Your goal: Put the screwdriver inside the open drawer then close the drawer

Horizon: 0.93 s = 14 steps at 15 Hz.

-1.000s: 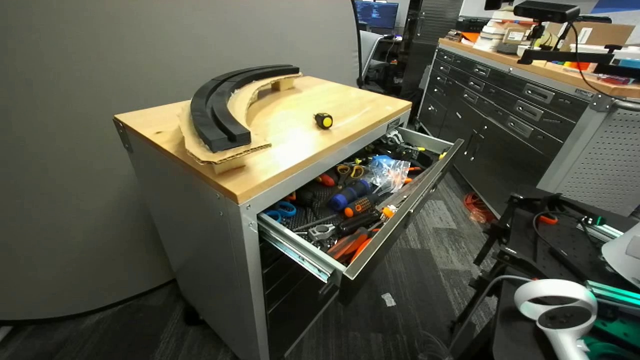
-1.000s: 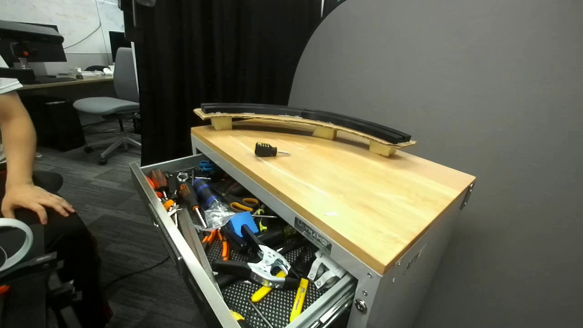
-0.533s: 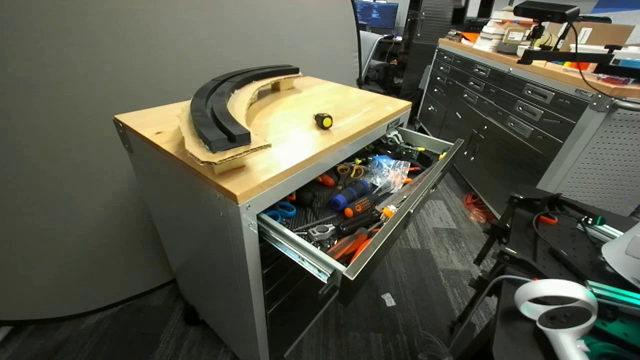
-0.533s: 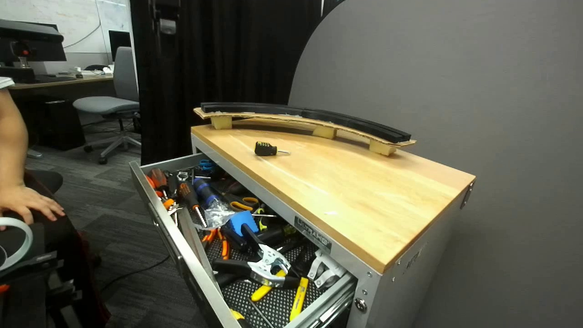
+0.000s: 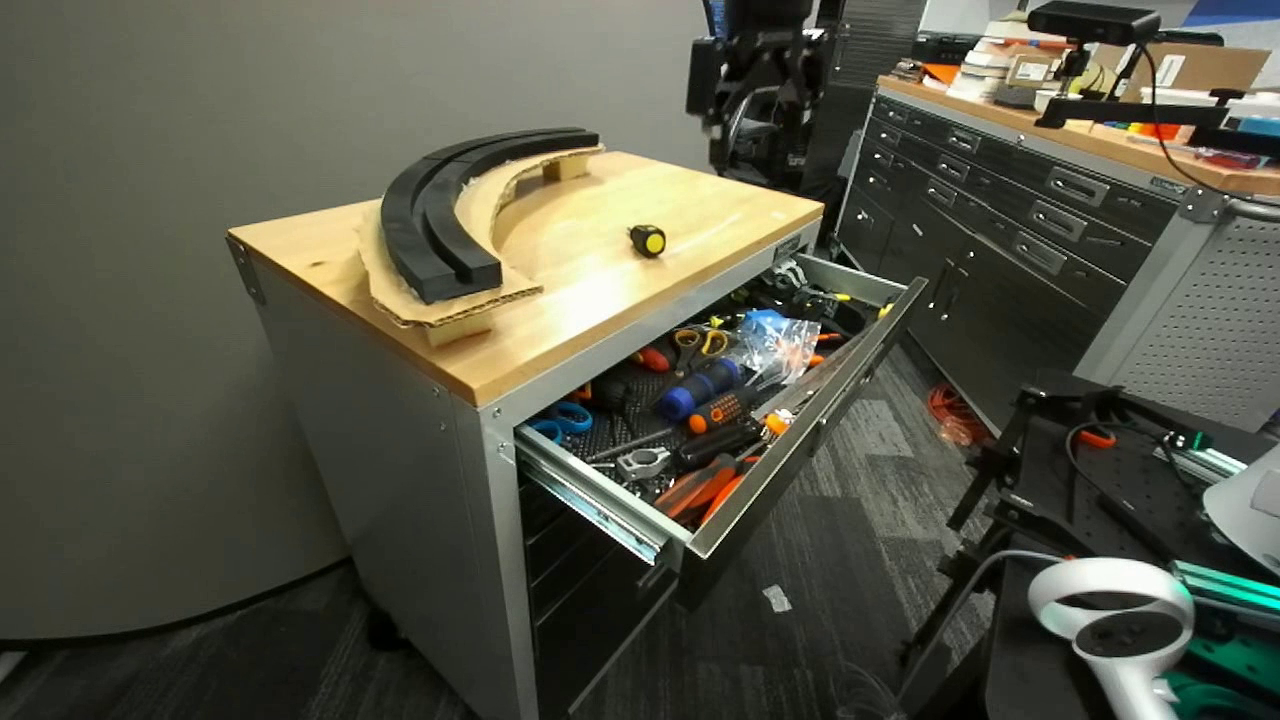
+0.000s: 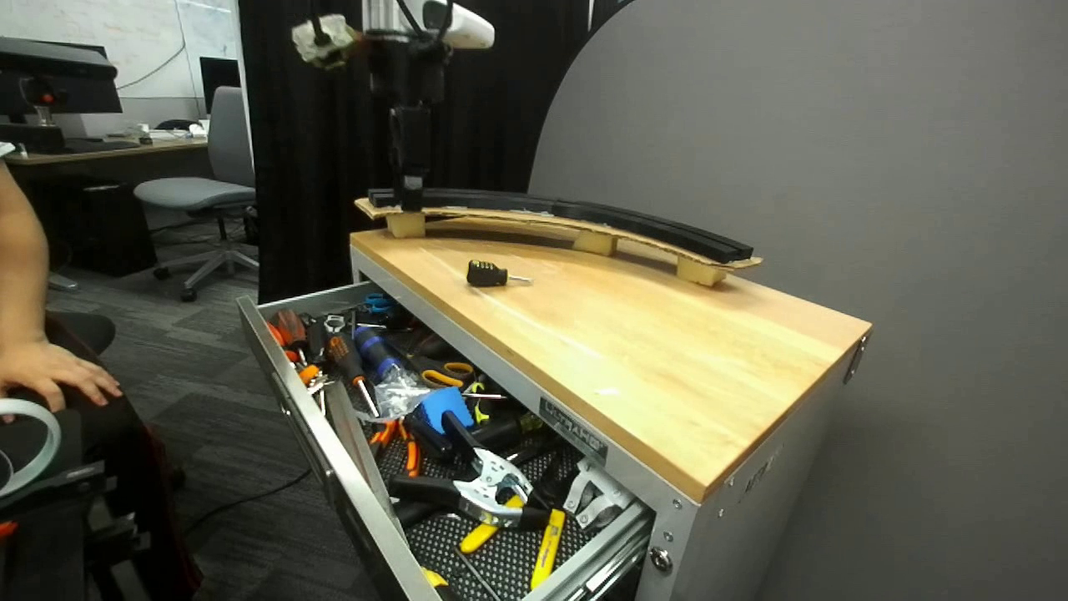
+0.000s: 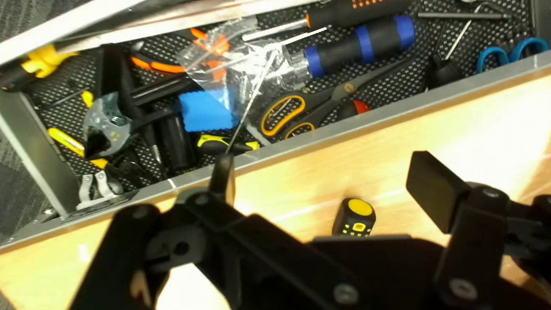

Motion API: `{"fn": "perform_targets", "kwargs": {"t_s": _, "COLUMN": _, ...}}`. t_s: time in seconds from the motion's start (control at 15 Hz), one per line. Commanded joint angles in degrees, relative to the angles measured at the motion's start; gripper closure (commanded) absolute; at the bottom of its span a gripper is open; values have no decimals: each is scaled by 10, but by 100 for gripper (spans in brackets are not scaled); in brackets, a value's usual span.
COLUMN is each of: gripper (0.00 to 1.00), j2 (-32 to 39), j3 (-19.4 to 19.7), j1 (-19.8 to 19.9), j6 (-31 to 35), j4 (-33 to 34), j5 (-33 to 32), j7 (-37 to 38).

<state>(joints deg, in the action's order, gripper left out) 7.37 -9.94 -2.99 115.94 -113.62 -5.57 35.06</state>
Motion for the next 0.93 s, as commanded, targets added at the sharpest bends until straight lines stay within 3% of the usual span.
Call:
{"fn": "perform_targets", "kwargs": {"t_s": 0.0, "gripper": 0, "j2": 120, "j3": 30, "j1": -35, "j6": 42, "j4": 97, "j5": -15, "j7": 47}}
{"fn": "perform_targets", "kwargs": {"t_s": 0.4, "gripper": 0, "j2": 210, "j3": 85, "j1": -76, "j6": 116, "j4": 168, "j5": -18, "j7": 74}}
{"fn": "perform_targets", "kwargs": {"t_s": 0.47, "gripper": 25, "j2": 218, "j3": 95, "j1": -82, "j6": 124, "j4": 176, "j5": -23, "j7": 83}}
{"fn": "perform_targets", "kwargs": {"t_s": 0.53, "gripper": 26, "j2": 225, "j3": 101, "j1": -85, "j6": 129, "j4": 182, "j5": -22, "j7": 86}}
{"fn": "perform_targets", "kwargs": {"t_s": 0.87, "gripper": 65, "j2": 243, "j3": 123, "j1": -91, "j6": 136, "j4": 174, "j5": -14, "j7": 111}}
